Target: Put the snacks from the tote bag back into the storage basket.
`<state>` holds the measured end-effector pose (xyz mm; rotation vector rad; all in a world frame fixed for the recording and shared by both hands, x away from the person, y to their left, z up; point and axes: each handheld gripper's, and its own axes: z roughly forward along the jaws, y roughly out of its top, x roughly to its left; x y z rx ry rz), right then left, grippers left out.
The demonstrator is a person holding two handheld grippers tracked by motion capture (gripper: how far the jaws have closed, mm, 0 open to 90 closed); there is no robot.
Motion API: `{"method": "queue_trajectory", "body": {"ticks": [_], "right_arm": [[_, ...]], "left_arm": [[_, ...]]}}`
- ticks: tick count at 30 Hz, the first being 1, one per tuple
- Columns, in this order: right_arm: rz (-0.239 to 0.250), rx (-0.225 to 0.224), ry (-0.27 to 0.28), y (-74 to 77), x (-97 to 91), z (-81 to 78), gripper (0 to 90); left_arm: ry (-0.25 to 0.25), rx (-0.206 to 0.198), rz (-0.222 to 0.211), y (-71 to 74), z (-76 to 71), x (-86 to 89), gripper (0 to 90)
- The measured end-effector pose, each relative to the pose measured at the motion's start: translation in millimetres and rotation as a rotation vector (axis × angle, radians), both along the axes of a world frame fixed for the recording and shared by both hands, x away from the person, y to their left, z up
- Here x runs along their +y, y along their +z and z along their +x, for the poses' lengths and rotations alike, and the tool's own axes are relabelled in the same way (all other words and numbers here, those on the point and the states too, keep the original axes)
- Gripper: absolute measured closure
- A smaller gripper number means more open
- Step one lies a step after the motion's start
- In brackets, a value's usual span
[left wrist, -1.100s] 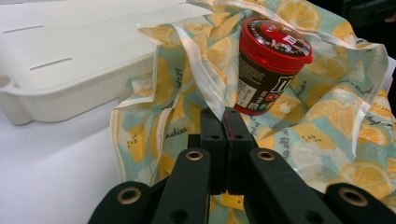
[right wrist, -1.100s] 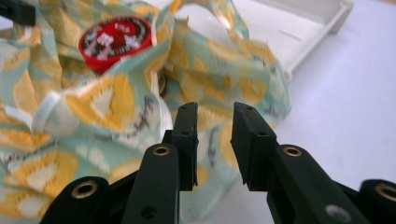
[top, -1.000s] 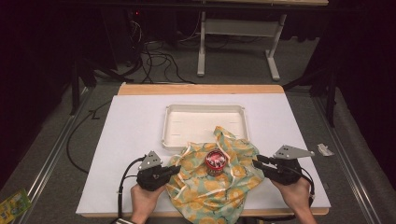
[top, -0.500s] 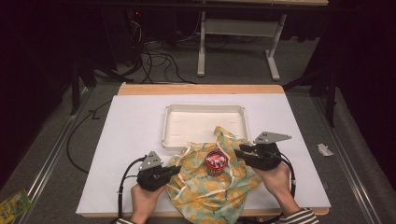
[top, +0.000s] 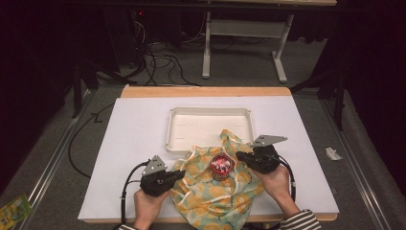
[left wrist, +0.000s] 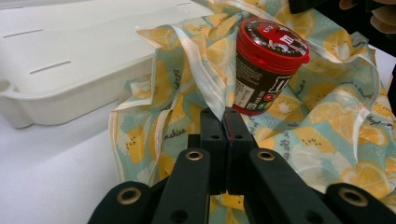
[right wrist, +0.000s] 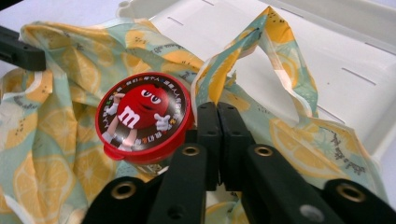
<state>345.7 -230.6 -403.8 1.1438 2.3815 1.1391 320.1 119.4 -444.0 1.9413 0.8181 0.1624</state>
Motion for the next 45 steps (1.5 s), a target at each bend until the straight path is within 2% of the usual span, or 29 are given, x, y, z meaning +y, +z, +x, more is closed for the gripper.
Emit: {"method": "queue_trajectory", "body": {"ticks": [1,7,11,14,22,28,33,39,41,45], "right_arm": [[-0.001,-0.014,0.002,0.1,-1.3,-1.3,90.0],[-0.013,-0.036,-0.01,2.5,-13.2,-11.9,90.0],[-0.034,-0.045,-0.03,1.8,-22.0,-18.0,90.0],[-0.05,-0.054,-0.061,-1.5,-35.8,-25.9,90.0],[-0.061,-0.03,-0.14,-16.9,-67.7,-41.6,90.0],[-0.061,-0.01,-0.183,-29.5,-82.7,-53.1,90.0],[-0.101,-0.008,-0.191,-37.9,-85.5,-62.2,90.0],[-0.12,0.027,-0.188,-48.4,-85.3,-66.8,90.0],[-0.131,0.02,-0.182,-50.7,-82.2,-67.7,89.7],[-0.119,-0.004,-0.183,-45.8,-78.9,-67.8,80.0]], "left_arm": [[0.002,-0.002,-0.001,0.0,0.0,0.1,89.5],[0.006,-0.01,0.006,0.0,-0.6,0.3,89.5],[0.008,-0.01,0.006,-0.1,-0.8,0.9,89.5],[0.013,-0.013,0.005,0.0,-0.9,2.5,89.5],[0.022,-0.014,0.005,-0.7,-0.9,4.7,89.5],[0.028,-0.011,0.01,-1.6,-1.3,6.4,89.4],[0.024,-0.01,0.011,-2.1,-1.4,6.3,89.4],[0.02,-0.011,0.01,-2.5,-1.4,5.0,89.4],[0.017,-0.012,0.008,-2.0,-1.7,3.7,89.4],[0.005,-0.016,0.011,-0.3,-1.6,-0.2,89.3]]}}
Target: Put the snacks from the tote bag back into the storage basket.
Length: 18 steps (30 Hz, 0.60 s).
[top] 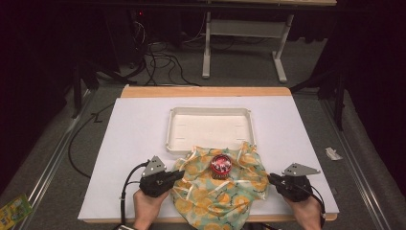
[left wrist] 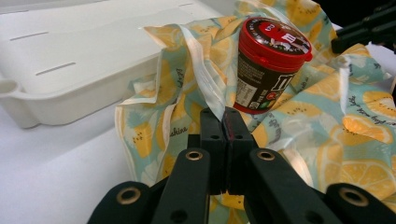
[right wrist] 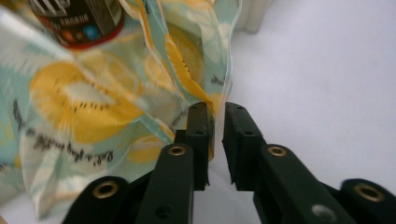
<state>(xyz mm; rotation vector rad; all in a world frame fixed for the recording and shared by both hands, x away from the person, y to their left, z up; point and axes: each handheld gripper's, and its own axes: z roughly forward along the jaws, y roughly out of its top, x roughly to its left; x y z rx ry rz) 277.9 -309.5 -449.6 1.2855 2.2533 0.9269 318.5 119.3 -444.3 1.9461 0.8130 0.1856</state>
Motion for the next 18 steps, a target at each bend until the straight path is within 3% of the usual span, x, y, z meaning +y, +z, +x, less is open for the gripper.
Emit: {"method": "queue_trajectory", "body": {"ticks": [6,10,18], "right_arm": [[0.026,-0.063,0.005,24.5,3.0,3.2,66.9],[0.041,-0.092,0.029,42.8,9.3,11.3,64.2],[0.001,-0.087,0.128,54.3,48.2,35.1,64.4]], "left_arm": [[-0.004,-0.002,0.001,1.1,0.4,-0.8,89.4],[-0.004,-0.001,0.0,1.0,0.6,-1.0,89.3],[-0.007,-0.001,-0.001,1.3,0.7,-0.5,89.3]]}}
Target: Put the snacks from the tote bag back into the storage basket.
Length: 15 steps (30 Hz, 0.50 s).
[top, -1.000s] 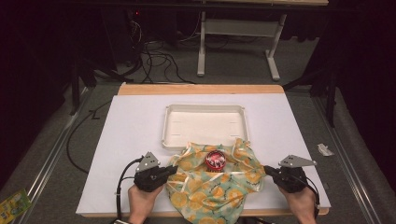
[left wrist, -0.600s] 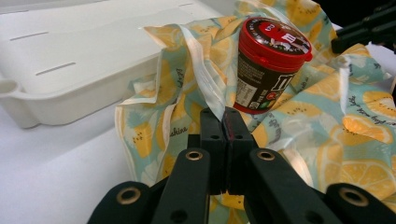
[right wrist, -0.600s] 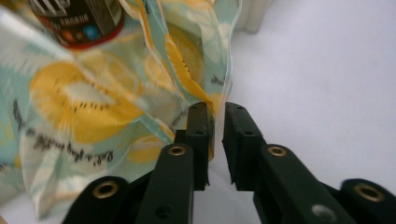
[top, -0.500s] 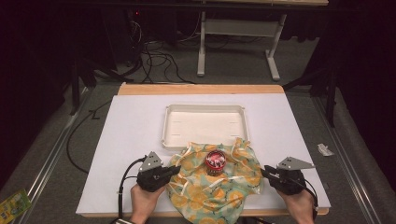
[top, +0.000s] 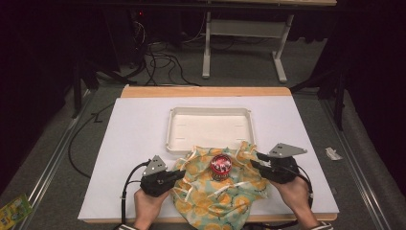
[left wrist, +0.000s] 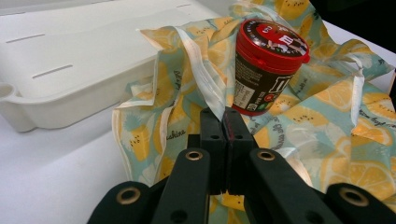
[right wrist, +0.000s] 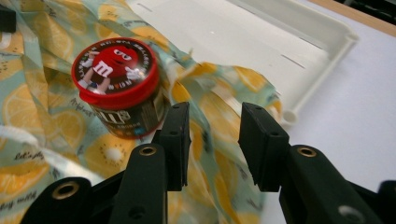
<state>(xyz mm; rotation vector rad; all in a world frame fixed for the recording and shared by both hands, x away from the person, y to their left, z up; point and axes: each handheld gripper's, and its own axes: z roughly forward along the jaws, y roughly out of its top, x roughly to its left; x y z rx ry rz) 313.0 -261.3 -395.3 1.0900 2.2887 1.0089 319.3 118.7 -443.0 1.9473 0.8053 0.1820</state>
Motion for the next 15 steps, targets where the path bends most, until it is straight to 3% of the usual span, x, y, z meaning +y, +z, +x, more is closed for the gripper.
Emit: {"method": "queue_trajectory", "body": {"ticks": [5,11,15], "right_arm": [[-0.026,0.031,0.023,-5.0,17.1,15.1,68.2],[-0.037,0.072,0.051,-13.1,20.5,22.0,89.9],[-0.03,0.071,0.04,-14.5,13.0,17.4,90.0]], "left_arm": [[0.003,-0.001,-0.001,0.1,-0.2,1.5,89.2],[0.002,-0.002,-0.002,-0.4,0.0,1.5,89.2],[0.005,-0.004,-0.001,-0.5,-0.7,3.4,89.2]]}}
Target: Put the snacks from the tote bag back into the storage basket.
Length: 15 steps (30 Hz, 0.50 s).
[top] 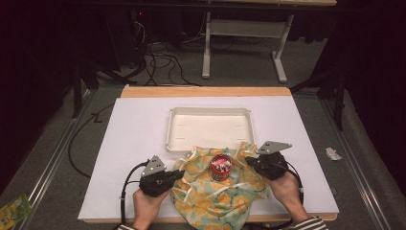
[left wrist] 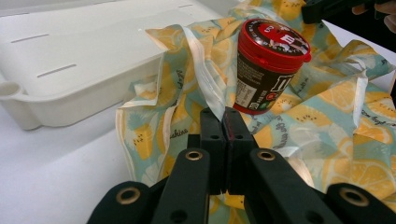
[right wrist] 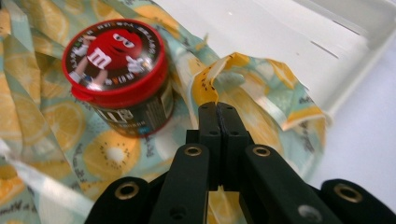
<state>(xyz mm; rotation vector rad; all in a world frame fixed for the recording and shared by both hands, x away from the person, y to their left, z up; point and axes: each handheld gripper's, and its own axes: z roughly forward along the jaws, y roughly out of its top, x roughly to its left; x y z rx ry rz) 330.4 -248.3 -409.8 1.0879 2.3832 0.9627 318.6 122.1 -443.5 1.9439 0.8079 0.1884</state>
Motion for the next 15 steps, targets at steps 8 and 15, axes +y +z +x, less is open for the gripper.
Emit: {"method": "queue_trajectory", "body": {"ticks": [8,15], "right_arm": [[-0.007,0.006,-0.103,-10.0,-36.7,-22.0,90.0],[-0.011,0.051,-0.191,-24.9,-64.8,-36.3,90.0]], "left_arm": [[0.009,0.007,-0.001,-3.2,0.5,6.0,89.2],[0.023,0.01,0.0,-4.5,0.0,11.0,89.2]]}}
